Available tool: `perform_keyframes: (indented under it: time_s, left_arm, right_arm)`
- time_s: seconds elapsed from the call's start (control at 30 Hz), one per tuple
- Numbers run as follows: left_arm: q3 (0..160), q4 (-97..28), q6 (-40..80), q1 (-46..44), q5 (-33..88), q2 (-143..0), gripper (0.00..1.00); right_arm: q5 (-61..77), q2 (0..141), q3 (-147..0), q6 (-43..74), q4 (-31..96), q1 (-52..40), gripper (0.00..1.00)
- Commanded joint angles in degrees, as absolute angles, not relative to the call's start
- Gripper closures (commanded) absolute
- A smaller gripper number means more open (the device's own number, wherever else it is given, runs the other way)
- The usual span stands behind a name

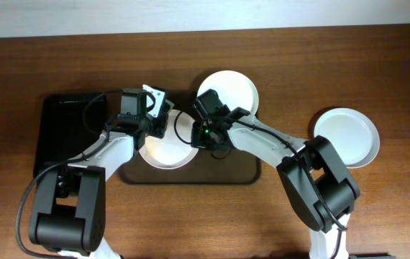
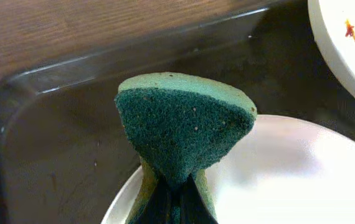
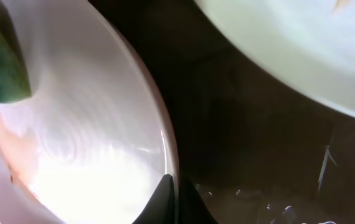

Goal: Clean dirty plates on tray and stack at the side
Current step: 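Scrub the dragged plate with the sponge in the left gripper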

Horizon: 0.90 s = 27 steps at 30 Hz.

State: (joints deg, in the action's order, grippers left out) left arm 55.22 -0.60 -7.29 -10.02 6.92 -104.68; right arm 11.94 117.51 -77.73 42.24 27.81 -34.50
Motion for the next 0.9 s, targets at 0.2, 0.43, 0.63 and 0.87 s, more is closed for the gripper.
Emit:
perform_keyframes:
  time_s: [0.2,0.43,0.63,0.87]
  left_arm:
    - [54.7,-19.9,-9.8,-10.1,16.6,-105.4,0.99]
    - [58.1,-29.0,-13.8,-10.1,30.1,-105.4,0.99]
    - [59.8,-21.1,-9.1,-10.1,22.0,-105.6,0.99]
    - [59.8,-19.3,4.0,-10.1,-5.0,-109.0,0.99]
  right_arm:
    - [13.1,118.4,-78.8,42.0,27.6,-34.9,0.96]
    - [13.1,118.4,-78.8,41.8,27.6,-34.9,0.96]
    - [13.1,118.4,-78.8,41.8,27.7,-34.9,0.96]
    - [13.1,118.4,-78.8,41.8,27.7,-34.9,0.96]
